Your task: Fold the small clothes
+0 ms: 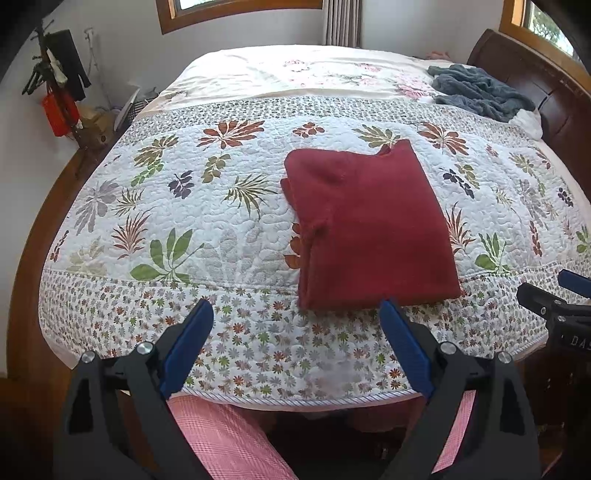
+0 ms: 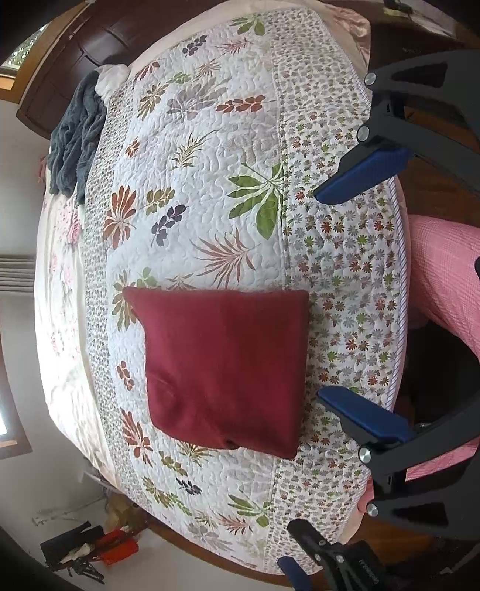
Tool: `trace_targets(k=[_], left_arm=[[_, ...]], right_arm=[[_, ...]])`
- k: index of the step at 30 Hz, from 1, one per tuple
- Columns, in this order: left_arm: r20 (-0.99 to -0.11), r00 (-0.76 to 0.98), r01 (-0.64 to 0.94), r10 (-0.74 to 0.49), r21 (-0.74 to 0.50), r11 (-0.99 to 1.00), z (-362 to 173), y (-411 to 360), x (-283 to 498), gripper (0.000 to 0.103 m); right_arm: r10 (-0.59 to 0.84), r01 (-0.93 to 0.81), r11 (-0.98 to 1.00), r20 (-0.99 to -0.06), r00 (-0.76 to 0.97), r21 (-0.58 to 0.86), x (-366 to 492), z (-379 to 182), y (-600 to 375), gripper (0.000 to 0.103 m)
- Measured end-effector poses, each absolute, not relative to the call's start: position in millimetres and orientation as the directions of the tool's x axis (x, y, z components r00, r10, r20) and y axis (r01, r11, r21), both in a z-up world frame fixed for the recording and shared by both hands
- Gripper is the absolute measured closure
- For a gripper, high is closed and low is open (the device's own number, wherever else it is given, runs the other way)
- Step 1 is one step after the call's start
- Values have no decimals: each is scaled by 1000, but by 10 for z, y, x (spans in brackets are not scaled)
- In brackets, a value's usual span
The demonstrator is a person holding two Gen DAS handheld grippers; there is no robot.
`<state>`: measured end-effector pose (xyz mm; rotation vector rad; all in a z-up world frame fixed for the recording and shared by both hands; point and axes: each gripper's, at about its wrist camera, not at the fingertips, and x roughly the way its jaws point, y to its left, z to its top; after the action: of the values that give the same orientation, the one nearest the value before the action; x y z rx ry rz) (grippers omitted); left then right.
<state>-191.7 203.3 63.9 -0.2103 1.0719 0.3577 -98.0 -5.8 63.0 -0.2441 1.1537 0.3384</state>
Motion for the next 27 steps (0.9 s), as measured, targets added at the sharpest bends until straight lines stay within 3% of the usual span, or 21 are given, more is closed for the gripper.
trace_targets(k=[27], left_arm=[[-896, 391, -391, 209, 44, 919, 551, 2059, -1833, 12]], right_arm=[[106, -358, 934, -947, 305, -11, -879, 460, -75, 4]])
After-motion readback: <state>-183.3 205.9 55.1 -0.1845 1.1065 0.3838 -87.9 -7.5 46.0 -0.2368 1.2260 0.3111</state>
